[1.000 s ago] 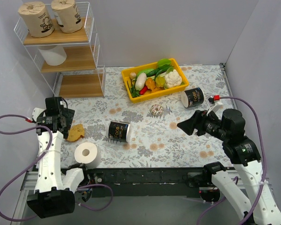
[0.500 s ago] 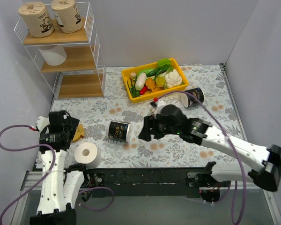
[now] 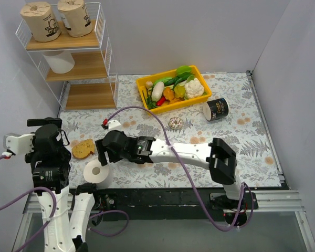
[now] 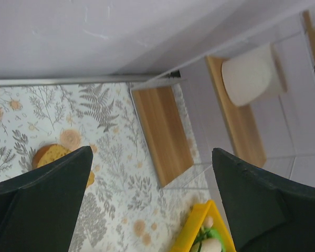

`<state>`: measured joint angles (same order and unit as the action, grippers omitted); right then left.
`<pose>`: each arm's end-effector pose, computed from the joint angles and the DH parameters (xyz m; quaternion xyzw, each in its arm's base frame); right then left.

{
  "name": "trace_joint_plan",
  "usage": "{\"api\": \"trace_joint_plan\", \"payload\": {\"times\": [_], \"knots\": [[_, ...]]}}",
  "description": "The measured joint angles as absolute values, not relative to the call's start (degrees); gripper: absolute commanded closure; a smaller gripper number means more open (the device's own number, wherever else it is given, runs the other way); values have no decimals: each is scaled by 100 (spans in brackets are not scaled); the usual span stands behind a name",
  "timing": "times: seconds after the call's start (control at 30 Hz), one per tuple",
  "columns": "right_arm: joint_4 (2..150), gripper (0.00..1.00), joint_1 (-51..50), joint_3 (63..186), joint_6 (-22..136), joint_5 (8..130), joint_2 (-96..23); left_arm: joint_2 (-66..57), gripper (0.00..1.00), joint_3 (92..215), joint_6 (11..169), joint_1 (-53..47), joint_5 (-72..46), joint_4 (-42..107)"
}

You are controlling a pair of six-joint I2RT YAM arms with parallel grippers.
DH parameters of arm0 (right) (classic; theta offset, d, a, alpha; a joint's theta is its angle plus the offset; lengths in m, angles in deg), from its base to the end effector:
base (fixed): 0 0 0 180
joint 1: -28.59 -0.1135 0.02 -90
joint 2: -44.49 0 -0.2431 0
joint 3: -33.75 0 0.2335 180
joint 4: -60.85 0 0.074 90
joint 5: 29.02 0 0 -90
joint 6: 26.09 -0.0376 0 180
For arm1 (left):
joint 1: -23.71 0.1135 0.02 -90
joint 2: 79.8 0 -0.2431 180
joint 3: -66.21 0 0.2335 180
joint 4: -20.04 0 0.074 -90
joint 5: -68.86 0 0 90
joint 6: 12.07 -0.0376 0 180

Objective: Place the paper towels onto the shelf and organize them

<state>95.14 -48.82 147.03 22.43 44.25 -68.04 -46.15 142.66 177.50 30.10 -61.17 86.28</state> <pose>0.1061 0.4254 0.2803 -0.2034 0.8504 0.3378 0.3483 0.0801 0.0333 0.3660 -0.7402 0.3230 -0.1779 0.5622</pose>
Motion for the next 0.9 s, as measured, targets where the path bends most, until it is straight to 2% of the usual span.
{"api": "trace_joint_plan", "payload": {"times": [0.27,0.9], "knots": [[9827,14,-5015,15061,2027,4194,-7656,-4626,2,14480,18172,2945,-6893,8853],[9527,12,-5105,15188,2125,4384,-7709,-4578,2,14447,18190,2914,-6998,8842]]}}
